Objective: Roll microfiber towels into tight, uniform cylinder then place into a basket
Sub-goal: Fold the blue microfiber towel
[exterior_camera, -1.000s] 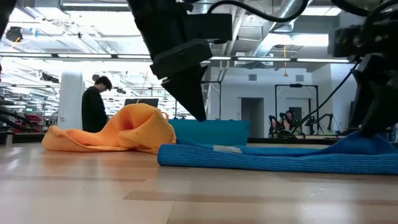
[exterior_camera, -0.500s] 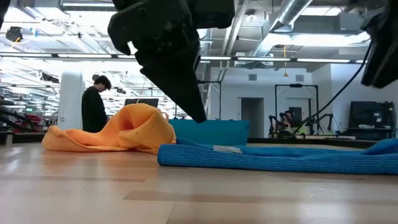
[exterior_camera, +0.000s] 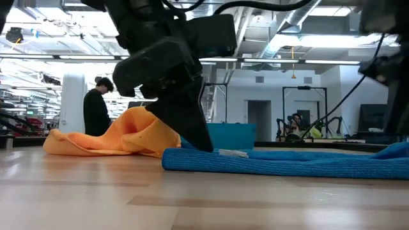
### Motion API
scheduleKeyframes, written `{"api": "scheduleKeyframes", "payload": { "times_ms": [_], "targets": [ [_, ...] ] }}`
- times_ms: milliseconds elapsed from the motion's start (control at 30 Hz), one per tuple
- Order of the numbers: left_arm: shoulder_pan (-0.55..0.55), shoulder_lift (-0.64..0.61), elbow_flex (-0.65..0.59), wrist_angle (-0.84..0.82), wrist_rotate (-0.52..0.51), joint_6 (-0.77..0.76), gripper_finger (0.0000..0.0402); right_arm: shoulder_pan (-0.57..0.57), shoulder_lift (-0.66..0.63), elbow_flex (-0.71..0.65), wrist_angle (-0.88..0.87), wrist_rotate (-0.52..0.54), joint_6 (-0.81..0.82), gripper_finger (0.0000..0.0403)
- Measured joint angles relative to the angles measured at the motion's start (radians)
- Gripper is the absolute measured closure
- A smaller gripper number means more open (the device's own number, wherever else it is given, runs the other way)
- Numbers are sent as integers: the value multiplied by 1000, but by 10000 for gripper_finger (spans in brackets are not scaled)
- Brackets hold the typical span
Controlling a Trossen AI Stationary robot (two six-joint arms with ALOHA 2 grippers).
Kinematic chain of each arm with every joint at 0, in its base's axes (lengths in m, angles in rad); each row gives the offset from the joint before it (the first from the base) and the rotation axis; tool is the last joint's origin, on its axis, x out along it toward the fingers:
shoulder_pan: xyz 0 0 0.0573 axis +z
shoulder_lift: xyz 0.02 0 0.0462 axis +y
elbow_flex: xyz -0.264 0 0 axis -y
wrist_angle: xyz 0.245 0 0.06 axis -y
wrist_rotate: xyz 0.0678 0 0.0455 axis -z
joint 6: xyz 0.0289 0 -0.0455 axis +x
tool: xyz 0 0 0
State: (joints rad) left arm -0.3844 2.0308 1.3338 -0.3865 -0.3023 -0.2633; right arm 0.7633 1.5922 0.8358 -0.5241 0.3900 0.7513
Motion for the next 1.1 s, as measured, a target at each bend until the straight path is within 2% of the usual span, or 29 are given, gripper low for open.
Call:
{"api": "scheduleKeyframes", "payload": {
  "times_ms": [300, 700, 967, 1100],
  "targets": [
    [43, 0, 0, -34, 49, 9, 311, -66, -2, -75, 4, -90, 27, 343],
    [121, 0, 0, -46, 6, -9, 311, -145, -3, -77, -3, -63, 82, 366],
    [129, 0, 0, -41, -2, -11, 311, -205, -3, -77, -79, -15, 140, 385],
    [128, 0, 0, -41, -50, -11, 311, -236, -3, -77, -109, -15, 140, 381]
  ]
}}
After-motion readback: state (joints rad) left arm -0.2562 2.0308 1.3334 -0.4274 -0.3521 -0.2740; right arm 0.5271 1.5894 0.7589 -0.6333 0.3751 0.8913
